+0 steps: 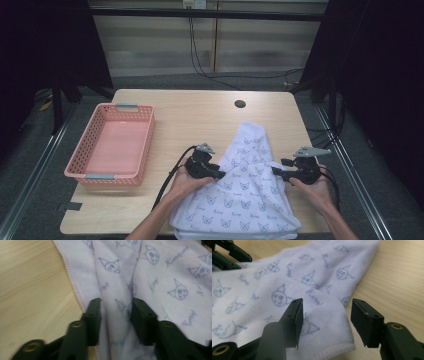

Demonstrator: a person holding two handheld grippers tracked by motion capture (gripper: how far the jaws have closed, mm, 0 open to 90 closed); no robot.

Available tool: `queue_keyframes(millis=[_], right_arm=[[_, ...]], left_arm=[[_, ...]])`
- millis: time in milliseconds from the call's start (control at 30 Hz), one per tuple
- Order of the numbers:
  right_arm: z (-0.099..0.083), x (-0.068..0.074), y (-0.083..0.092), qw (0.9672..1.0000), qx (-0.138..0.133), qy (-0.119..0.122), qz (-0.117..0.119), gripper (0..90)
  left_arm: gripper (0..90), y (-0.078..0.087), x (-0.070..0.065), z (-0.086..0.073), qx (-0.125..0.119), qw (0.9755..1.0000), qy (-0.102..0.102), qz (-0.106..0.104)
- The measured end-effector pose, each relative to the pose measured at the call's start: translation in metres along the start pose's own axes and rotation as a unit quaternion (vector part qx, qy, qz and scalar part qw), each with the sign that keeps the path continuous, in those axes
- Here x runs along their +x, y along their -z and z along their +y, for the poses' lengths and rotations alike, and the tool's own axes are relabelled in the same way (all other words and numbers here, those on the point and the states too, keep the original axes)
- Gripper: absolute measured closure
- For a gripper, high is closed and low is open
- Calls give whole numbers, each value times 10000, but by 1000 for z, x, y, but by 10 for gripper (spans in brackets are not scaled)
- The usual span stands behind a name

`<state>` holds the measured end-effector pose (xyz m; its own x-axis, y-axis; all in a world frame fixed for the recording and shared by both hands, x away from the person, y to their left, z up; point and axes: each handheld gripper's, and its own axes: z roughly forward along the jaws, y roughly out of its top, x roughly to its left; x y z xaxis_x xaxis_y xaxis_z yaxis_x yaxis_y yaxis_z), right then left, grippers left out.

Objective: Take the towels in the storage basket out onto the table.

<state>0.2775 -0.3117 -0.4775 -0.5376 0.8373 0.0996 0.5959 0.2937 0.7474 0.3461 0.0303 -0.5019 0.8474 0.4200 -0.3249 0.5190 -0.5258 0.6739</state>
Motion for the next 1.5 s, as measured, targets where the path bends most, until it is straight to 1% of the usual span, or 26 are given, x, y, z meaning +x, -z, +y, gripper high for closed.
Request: queue_keyframes(millis=[33, 67, 100, 133, 167, 200, 267, 300, 367, 433, 533, 633, 667, 700, 767, 833, 900, 967, 1033, 1067, 1133, 1267, 1333, 1367, 1433, 1500], right_arm=[[-1, 0, -2, 10000, 63, 16, -41, 434], [-3, 0, -4, 9999, 122, 1, -13, 434], [-5, 0, -6, 9998, 195, 3, 31, 453], [-7, 1, -6, 9998, 217, -4, 46, 559], [-8, 1, -5, 9997, 216, 9, 144, 642], [-8, 3, -1, 9998, 134, 25, 136, 746], [-6, 6, 6, 9997, -11, 64, 232, 838], [-5, 8, 12, 9996, -91, 83, 273, 842], [-4, 14, 24, 9989, -295, 117, 359, 839], [-5, 22, 35, 9969, -459, 230, 600, 835], [-14, 46, 45, 9943, -345, 490, 885, 825], [-31, 63, 50, 9917, -83, 627, 1120, 807], [-39, 68, 51, 9901, 41, 603, 1268, 794], [-42, 70, 50, 9896, 111, 637, 1285, 771], [-46, 75, 50, 9892, 223, 756, 1237, 668], [-38, 74, 51, 9891, 87, 718, 1285, 577], [-29, 70, 52, 9898, -95, 660, 1258, 540], [-12, 62, 48, 9906, -355, 584, 1186, 550], [1, 55, 37, 9916, -415, 525, 1111, 568], [8, 49, 23, 9932, -307, 484, 1012, 565], [11, 44, 2, 9941, -89, 375, 1010, 531], [3, 51, -26, 9924, 472, 486, 1028, 498], [0, 54, -29, 9910, 544, 484, 1123, 511], [-1, 56, -30, 9905, 568, 486, 1153, 537], [-3, 59, -32, 9880, 636, 491, 1316, 688], [-3, 60, -35, 9877, 710, 482, 1308, 818]], left_arm=[[725, -1, -2, 0, 33, 9998, -171, 97], [831, -1, -3, 0, 46, 9998, -191, 29], [853, 3, -4, 1, 82, 9996, -248, 144], [862, 8, -3, 1, 20, 9996, -235, 168], [865, 16, 0, 0, -100, 9998, -96, 109], [865, 23, 1, -1, -191, 9997, -45, 138], [865, 41, 1, -7, -335, 9992, -19, 232], [866, 52, 0, -13, -416, 9987, 66, 290], [865, 67, -3, -26, -468, 9986, 97, 242], [865, 77, -12, -40, -402, 9989, 111, 201], [862, 92, -34, -65, -275, 9996, 49, -25], [854, 103, -53, -87, -152, 9993, 132, -324], [839, 104, -54, -90, -164, 9988, 177, -418], [808, 105, -55, -91, -168, 9985, 176, -491], [718, 106, -51, -87, -363, 9982, 39, -467], [659, 106, -43, -80, -479, 9981, 96, -376], [631, 102, -31, -71, -655, 9972, 182, -306], [616, 96, -20, -63, -659, 9973, 260, -169], [611, 87, -7, -57, -579, 9975, 410, -58], [597, 84, -4, -56, -556, 9977, 392, -78], [585, 83, -2, -56, -516, 9977, 443, -74], [558, 89, -7, -63, -467, 9980, 414, -82], [533, 92, -9, -67, -461, 9980, 439, -64], [518, 93, -10, -69, -448, 9979, 458, -28], [509, 94, -11, -72, -355, 9987, 377, -31], [508, 93, -11, -73, -302, 9988, 380, 14]])
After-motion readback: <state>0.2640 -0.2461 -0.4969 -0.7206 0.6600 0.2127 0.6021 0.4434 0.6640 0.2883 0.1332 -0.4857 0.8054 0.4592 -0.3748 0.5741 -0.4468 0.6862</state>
